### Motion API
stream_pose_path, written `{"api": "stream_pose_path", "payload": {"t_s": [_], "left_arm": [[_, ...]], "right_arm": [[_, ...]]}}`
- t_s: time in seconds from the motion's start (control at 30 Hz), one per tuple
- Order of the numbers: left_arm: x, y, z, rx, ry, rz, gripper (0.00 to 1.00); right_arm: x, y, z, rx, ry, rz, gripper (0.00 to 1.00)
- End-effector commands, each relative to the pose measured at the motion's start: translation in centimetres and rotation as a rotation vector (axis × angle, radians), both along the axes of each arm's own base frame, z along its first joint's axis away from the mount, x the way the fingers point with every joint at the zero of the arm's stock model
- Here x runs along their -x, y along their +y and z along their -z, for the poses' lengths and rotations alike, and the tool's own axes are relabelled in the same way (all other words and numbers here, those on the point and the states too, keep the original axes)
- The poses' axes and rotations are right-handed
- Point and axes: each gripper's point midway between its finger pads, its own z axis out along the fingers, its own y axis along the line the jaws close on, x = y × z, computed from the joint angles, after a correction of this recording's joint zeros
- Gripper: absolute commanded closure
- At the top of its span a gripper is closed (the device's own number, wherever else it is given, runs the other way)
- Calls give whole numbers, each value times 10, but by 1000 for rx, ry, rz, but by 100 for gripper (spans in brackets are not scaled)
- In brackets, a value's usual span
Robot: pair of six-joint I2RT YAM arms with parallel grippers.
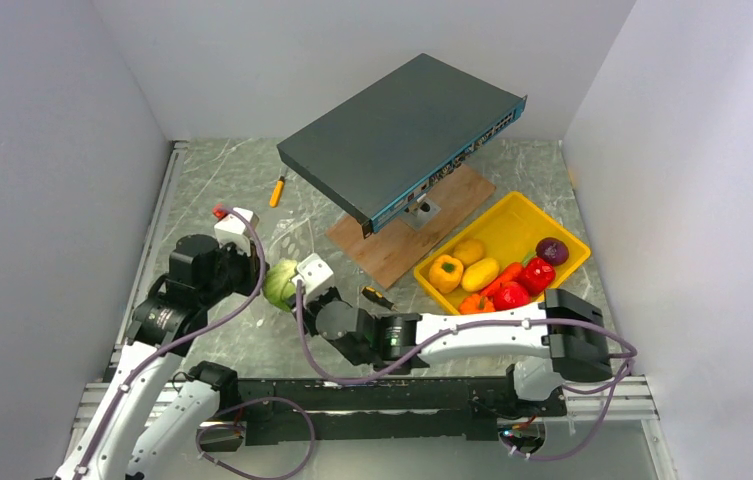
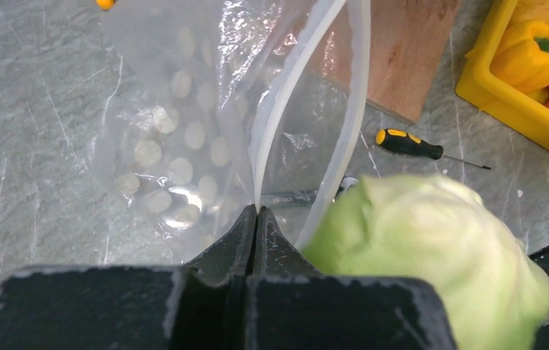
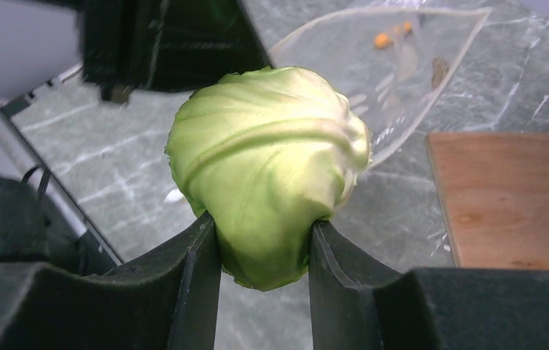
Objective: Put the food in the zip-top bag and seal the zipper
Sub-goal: Place the fake vegetable in the zipper food storage bag.
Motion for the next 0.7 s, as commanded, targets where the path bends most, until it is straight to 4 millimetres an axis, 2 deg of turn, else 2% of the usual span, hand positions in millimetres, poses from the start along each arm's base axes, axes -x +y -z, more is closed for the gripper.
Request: {"api": "stream_pose_path", "payload": {"t_s": [0.0, 0.13, 0.23, 0.37, 0.57, 0.67], "left_arm": [[0, -8, -19, 34, -87, 44, 100], [7, -16, -29, 59, -135, 95, 100], [14, -23, -37, 82, -173, 142, 100], [22, -27, -47, 105, -226, 174, 100], [25, -26, -50, 104, -243, 165, 100], [24, -27, -48, 101, -234, 169, 100]], "right_arm": [[-37, 18, -61, -233, -29, 91, 100], [-48, 32, -52, -225, -28, 95, 100], [-61, 36, -40, -222, 1, 114, 100], [-68, 41, -26, -217, 28, 111, 100], [-88, 36, -9, -220, 79, 143, 100], [-91, 34, -6, -222, 93, 146, 100]]}}
